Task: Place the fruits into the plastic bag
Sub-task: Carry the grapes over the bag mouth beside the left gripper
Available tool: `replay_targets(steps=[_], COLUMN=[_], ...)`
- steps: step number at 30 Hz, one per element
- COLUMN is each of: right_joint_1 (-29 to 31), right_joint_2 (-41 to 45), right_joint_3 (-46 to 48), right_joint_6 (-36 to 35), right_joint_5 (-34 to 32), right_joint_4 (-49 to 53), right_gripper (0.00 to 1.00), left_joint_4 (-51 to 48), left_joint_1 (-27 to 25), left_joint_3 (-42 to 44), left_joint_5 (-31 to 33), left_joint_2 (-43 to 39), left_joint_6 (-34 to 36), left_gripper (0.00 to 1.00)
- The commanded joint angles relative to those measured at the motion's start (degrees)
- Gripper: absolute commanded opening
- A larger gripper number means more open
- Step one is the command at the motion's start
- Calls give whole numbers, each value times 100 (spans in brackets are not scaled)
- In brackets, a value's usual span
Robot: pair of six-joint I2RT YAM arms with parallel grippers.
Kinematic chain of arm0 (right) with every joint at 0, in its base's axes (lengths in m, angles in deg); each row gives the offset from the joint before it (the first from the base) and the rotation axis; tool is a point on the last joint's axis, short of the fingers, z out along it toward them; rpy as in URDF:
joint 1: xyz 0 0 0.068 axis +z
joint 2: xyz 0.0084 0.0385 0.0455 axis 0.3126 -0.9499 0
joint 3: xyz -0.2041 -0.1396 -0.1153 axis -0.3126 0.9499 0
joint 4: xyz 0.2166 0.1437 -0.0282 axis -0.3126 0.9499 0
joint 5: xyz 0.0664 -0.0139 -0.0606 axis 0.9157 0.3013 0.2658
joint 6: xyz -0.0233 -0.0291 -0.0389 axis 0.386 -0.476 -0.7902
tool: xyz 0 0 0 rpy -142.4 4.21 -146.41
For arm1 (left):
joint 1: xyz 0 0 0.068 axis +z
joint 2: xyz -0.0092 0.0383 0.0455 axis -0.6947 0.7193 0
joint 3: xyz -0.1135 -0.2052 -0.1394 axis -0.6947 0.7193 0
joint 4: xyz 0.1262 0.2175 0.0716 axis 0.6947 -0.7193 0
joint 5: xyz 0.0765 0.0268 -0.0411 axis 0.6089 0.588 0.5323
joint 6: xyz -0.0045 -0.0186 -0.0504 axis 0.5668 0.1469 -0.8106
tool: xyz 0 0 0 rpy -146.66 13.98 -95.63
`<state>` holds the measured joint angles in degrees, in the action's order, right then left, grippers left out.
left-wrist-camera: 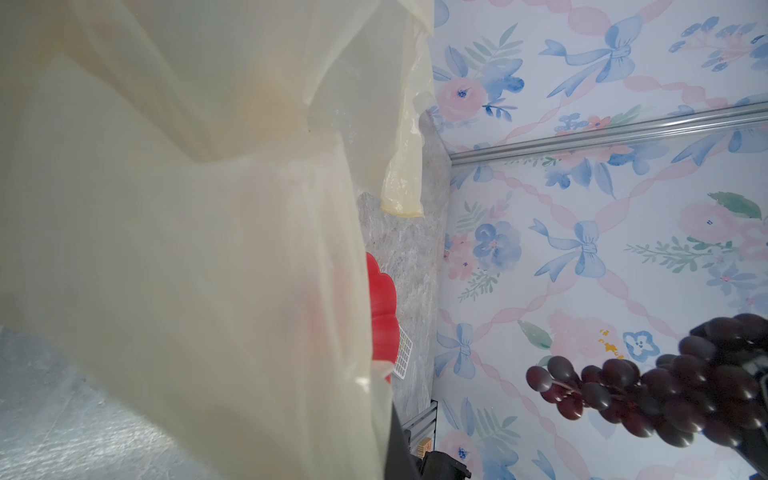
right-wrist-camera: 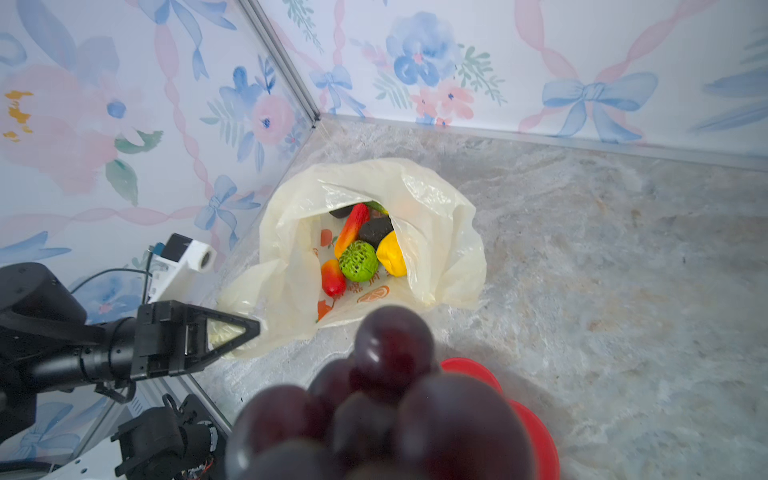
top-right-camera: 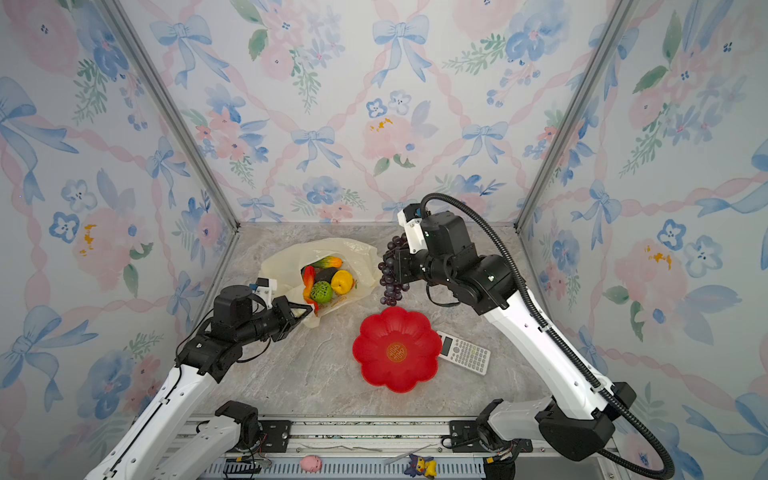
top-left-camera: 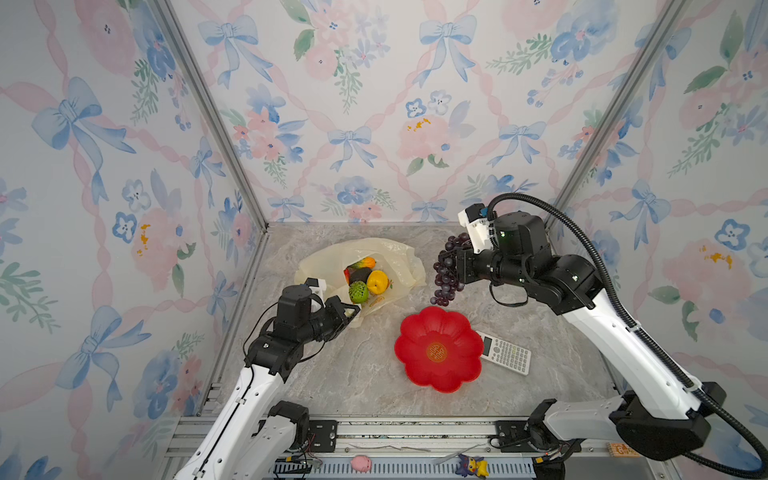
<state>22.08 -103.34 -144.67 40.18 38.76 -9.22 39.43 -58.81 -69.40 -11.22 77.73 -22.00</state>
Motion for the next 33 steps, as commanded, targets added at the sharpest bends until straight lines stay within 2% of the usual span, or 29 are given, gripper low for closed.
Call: replay_targets(steps=[1,10,25,33], right_joint_1=[81,214,422,475], right_joint_2=[-315,-1391,-3456,-4293], right_joint_3=[-439,-1299,-2013,-2229], right_joint_6=[-139,-142,65,307], right_joint_5=[-20,190,655,929], right_joint_4=[-299,-792,-1598,-2005], right_gripper=[31,32,31,31], left_joint_4=[-65,-69,-69,-70], left_joint_1=[50,79,211,320], left_joint_3=[-322,-457,-740,-1036], left_joint_5=[-173,-374,-695,-846], left_joint_2=[79,279,517,778], left_joint_6=[185,195,80,62], left_gripper=[0,0,0,0])
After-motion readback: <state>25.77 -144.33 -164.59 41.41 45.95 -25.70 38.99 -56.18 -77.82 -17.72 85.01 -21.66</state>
